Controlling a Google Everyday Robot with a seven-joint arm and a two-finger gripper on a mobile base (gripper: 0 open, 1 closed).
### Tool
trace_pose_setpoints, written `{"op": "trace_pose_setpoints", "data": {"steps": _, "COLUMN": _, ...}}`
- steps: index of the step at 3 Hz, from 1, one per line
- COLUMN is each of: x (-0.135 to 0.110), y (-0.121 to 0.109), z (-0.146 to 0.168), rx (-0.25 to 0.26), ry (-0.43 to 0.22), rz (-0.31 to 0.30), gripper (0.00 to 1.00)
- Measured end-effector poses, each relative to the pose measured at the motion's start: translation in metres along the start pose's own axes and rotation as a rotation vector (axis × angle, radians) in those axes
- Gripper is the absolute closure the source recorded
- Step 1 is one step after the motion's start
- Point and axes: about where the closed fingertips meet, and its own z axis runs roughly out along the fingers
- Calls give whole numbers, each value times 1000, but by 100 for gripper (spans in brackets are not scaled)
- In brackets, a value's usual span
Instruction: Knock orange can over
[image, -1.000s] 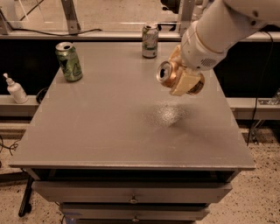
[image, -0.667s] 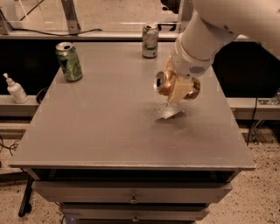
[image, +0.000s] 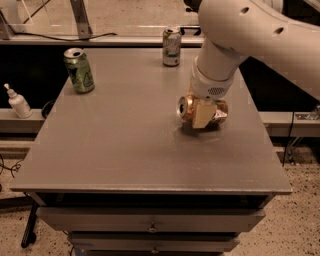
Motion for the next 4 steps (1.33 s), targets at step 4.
{"op": "trace_pose_setpoints", "data": {"steps": 4, "x": -7, "y": 11, "z": -4, "rx": -35, "ry": -77, "rz": 13, "gripper": 0}}
